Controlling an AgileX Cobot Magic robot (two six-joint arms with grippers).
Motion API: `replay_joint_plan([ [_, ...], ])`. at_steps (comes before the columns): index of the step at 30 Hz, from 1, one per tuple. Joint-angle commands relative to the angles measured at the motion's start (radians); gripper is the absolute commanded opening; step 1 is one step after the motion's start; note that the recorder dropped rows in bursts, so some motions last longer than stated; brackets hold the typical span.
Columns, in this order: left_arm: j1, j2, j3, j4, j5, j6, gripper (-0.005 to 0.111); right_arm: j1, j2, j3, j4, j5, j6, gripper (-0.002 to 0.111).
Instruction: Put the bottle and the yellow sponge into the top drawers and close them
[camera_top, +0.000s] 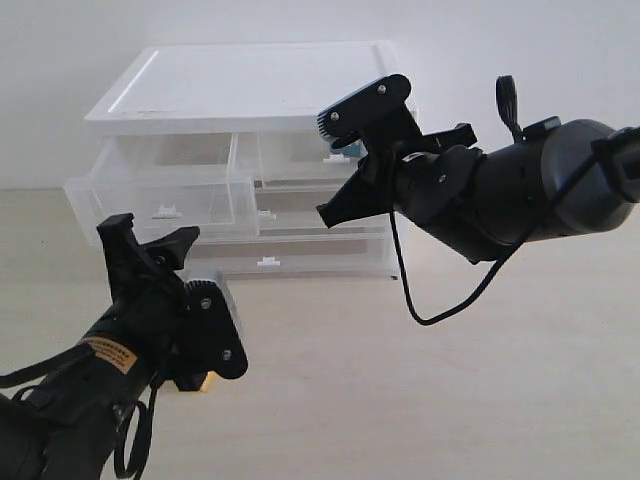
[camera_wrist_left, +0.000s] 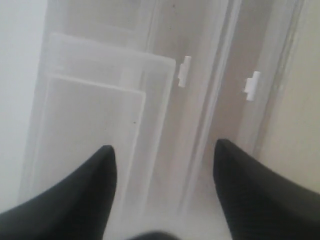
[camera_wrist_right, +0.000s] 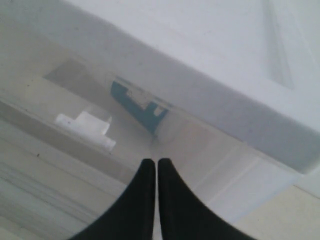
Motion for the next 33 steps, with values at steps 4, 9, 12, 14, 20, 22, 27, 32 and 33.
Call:
replay_joint_plan([
  [4, -0.107, -0.005, 0.031, -0.213, 0.005, -0.291, 0.054, -0.018, 0.001, -0.016, -0.018, -0.047, -0.003, 0.0],
  [9, -0.177, -0.059, 0.031, -0.375, 0.005, -0.459, 0.054, -0.018, 0.001, -0.016, -0.018, -0.047, -0.003, 0.0],
  [12, -0.224, -0.125, 0.031, -0.418, 0.005, -0.502, 0.054, -0.018, 0.001, -0.016, -0.013, -0.047, -0.003, 0.0],
  [14, -0.244, -0.176, 0.031, -0.459, 0.088, -0.504, 0.054, -0.018, 0.001, -0.016, -0.007, -0.047, -0.003, 0.0],
  [20, -0.249, -0.31, 0.029, -0.683, 0.298, -0.447, 0.054, -0.018, 0.001, -0.016, 0.0, -0.047, -0.002, 0.0],
  [22, -0.247, -0.365, 0.029, -0.712, 0.346, -0.387, 0.054, -0.018, 0.001, -0.016, 0.001, -0.047, -0.004, 0.0],
  [27, -0.207, -0.408, 0.029, -0.744, 0.524, -0.037, 0.054, -0.018, 0.001, -0.016, 0.001, -0.045, -0.004, 0.0],
  [32, -0.111, -0.406, 0.029, -0.742, 0.591, 0.324, 0.051, -0.018, 0.001, -0.016, -0.002, -0.042, -0.006, 0.0],
  [33, -0.094, -0.406, 0.029, -0.665, 0.599, 0.324, 0.049, -0.018, 0.001, -0.016, -0.002, -0.042, -0.006, 0.0],
])
